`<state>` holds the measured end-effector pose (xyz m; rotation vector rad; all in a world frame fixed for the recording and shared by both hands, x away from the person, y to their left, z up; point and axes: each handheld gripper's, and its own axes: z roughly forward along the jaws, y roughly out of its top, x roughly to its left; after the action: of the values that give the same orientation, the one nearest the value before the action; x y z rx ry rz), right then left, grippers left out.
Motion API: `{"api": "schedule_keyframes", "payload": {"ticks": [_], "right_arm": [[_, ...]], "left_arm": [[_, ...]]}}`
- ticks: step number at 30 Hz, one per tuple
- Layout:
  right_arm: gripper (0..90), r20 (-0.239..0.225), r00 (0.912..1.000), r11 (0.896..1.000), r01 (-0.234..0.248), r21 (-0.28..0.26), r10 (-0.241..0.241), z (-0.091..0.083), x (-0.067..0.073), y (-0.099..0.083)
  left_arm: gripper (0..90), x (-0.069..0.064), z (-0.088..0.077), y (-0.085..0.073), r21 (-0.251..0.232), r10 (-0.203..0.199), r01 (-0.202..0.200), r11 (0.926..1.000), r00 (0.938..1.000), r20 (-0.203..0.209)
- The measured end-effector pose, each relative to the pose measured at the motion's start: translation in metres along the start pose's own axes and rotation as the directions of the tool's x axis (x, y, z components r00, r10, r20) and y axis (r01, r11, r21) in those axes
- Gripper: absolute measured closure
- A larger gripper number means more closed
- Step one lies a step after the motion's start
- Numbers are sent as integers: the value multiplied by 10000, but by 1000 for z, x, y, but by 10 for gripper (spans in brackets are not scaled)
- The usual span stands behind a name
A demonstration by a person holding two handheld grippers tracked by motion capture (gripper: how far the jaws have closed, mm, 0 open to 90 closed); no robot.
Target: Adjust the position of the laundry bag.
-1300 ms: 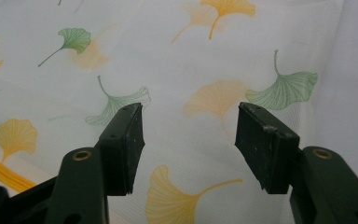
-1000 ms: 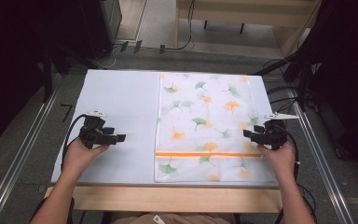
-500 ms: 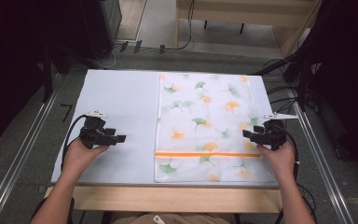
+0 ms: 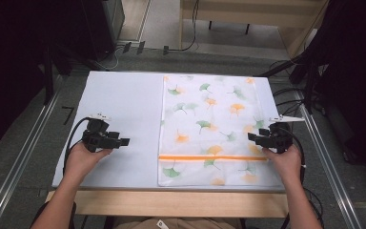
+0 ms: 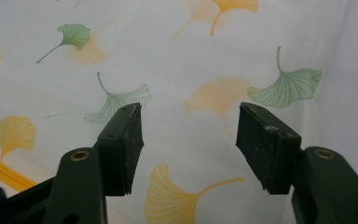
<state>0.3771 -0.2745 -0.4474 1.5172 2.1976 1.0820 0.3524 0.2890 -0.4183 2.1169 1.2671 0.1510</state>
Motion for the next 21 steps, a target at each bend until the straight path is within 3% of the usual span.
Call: {"api": "schedule_keyframes", "payload": {"ticks": [13, 17, 21], "right_arm": [[431, 248, 9996, 9999, -137, -79, 138, -12, -6, -12], [432, 331, 9993, 9998, -170, -48, 171, -15, -8, -15], [432, 326, 9993, 9998, -206, -76, 208, -17, -10, -18]], "left_arm": [[422, -25, 22, 17, 339, 589, -613, 9975, 9960, 679], [420, -30, 28, 20, 321, 583, -615, 9976, 9941, 911], [419, -37, 34, 24, 433, 790, -830, 9956, 9931, 867]]}}
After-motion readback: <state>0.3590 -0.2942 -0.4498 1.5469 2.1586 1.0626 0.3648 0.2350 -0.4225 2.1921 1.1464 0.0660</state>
